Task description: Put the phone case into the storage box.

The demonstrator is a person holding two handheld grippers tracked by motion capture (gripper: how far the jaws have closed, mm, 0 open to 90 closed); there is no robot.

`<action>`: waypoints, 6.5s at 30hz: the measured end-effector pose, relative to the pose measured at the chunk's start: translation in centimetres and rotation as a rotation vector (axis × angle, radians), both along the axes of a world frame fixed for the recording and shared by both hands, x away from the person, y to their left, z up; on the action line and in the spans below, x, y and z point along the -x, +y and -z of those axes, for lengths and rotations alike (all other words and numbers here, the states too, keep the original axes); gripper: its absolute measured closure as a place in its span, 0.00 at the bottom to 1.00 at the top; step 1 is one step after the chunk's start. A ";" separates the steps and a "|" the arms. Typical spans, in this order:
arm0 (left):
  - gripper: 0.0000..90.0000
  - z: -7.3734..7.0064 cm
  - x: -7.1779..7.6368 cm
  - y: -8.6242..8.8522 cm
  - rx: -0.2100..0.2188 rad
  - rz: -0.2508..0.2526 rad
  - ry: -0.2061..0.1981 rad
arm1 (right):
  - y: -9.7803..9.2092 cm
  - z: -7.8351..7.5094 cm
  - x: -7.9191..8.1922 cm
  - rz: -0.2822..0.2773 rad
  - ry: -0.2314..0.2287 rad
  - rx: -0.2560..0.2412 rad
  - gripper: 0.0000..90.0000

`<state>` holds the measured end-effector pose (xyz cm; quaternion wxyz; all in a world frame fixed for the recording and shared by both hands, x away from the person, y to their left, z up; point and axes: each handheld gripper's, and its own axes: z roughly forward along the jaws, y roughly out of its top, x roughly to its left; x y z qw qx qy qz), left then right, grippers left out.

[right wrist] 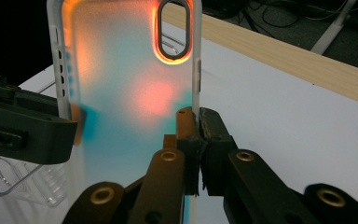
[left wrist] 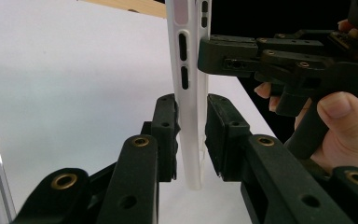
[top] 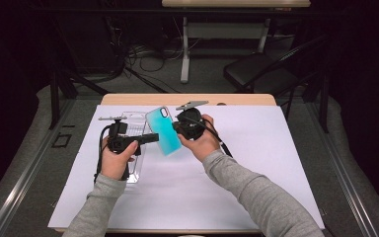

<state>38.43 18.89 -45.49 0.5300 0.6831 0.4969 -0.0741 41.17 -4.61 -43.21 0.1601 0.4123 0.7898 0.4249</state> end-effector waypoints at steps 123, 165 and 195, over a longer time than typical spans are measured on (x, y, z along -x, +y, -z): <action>0.91 0.2 0.0 1.2 0.076 -0.020 0.017 | -0.4 -0.3 0.0 -0.037 0.020 -0.062 0.83; 0.91 -1.0 1.1 0.7 0.021 0.069 -0.112 | -5.9 -1.6 2.1 -0.182 -0.035 -0.165 0.53; 0.91 -1.2 1.9 -0.3 -0.010 0.151 -0.164 | -8.0 -0.6 4.4 -0.262 -0.030 -0.235 0.58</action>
